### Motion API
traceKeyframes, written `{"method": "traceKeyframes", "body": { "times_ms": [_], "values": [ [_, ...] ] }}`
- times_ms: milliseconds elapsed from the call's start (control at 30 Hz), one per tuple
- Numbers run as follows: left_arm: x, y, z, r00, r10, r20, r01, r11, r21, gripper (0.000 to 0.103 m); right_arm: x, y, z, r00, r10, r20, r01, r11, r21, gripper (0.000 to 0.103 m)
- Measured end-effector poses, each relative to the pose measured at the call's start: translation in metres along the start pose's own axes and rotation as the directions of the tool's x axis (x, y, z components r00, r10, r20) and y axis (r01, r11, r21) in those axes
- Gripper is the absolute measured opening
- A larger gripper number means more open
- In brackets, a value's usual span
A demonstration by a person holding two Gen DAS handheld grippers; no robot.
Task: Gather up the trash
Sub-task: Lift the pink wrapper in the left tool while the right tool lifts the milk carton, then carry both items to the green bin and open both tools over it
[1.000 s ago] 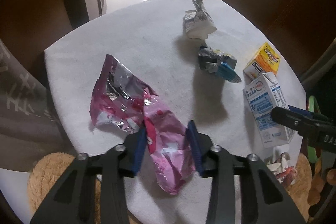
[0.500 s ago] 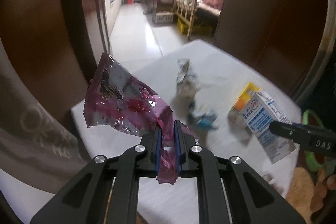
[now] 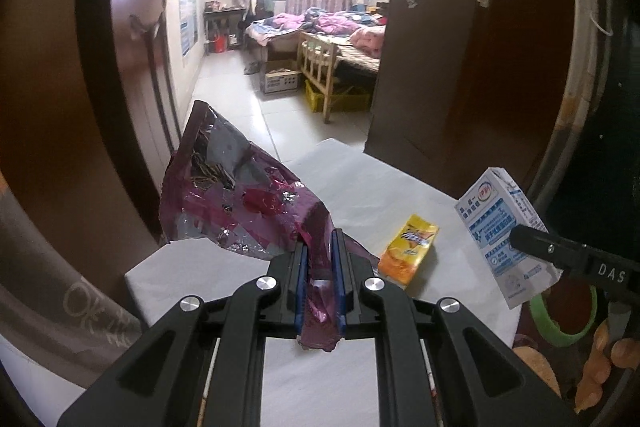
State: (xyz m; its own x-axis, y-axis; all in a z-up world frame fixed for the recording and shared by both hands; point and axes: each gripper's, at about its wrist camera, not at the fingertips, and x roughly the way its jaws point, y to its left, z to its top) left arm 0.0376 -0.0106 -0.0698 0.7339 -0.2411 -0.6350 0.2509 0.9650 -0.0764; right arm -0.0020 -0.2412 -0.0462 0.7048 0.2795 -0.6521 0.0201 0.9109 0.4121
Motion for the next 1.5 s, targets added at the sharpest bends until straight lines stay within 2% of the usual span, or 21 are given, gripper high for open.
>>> {"method": "traceKeyframes", "body": {
  "times_ms": [533, 700, 867, 1000, 1033, 1200, 1367, 1433, 1467, 1500],
  "values": [
    [-0.023, -0.059, 0.017, 0.995, -0.089, 0.05, 0.086, 0.994, 0.067, 0.009, -0.058, -0.041, 0.012, 0.988, 0.017, 0.15, -0.028, 0.997, 0.069, 0.041],
    [-0.014, -0.095, 0.015, 0.987, -0.161, 0.013, 0.158, 0.981, 0.11, 0.009, -0.071, -0.075, 0.008, 0.983, -0.042, 0.179, 0.019, 0.992, 0.126, 0.041],
    [0.007, -0.149, 0.006, 0.956, -0.289, -0.056, 0.294, 0.942, 0.162, 0.009, -0.089, -0.125, 0.0, 0.972, -0.132, 0.196, 0.086, 0.97, 0.229, 0.041],
    [0.025, -0.201, -0.007, 0.916, -0.378, -0.136, 0.399, 0.895, 0.2, 0.009, -0.111, -0.178, -0.018, 0.952, -0.226, 0.207, 0.145, 0.927, 0.345, 0.041],
    [0.032, -0.216, -0.011, 0.902, -0.401, -0.163, 0.428, 0.88, 0.204, 0.009, -0.116, -0.189, -0.022, 0.947, -0.244, 0.207, 0.157, 0.917, 0.367, 0.041],
    [0.063, -0.279, -0.024, 0.844, -0.459, -0.278, 0.522, 0.82, 0.232, 0.009, -0.137, -0.244, -0.043, 0.921, -0.346, 0.177, 0.229, 0.852, 0.47, 0.041],
    [0.081, -0.329, -0.03, 0.794, -0.498, -0.35, 0.593, 0.761, 0.264, 0.01, -0.144, -0.281, -0.059, 0.909, -0.389, 0.15, 0.256, 0.804, 0.536, 0.041],
    [0.084, -0.343, -0.031, 0.779, -0.506, -0.37, 0.613, 0.738, 0.282, 0.019, -0.144, -0.288, -0.062, 0.909, -0.391, 0.141, 0.256, 0.794, 0.551, 0.042],
    [0.084, -0.348, -0.031, 0.776, -0.511, -0.37, 0.619, 0.729, 0.292, 0.029, -0.143, -0.292, -0.063, 0.914, -0.384, 0.132, 0.251, 0.79, 0.559, 0.043],
    [0.085, -0.352, -0.029, 0.779, -0.508, -0.367, 0.616, 0.728, 0.301, 0.048, -0.142, -0.295, -0.065, 0.918, -0.376, 0.128, 0.243, 0.787, 0.566, 0.045]
  ]
}}
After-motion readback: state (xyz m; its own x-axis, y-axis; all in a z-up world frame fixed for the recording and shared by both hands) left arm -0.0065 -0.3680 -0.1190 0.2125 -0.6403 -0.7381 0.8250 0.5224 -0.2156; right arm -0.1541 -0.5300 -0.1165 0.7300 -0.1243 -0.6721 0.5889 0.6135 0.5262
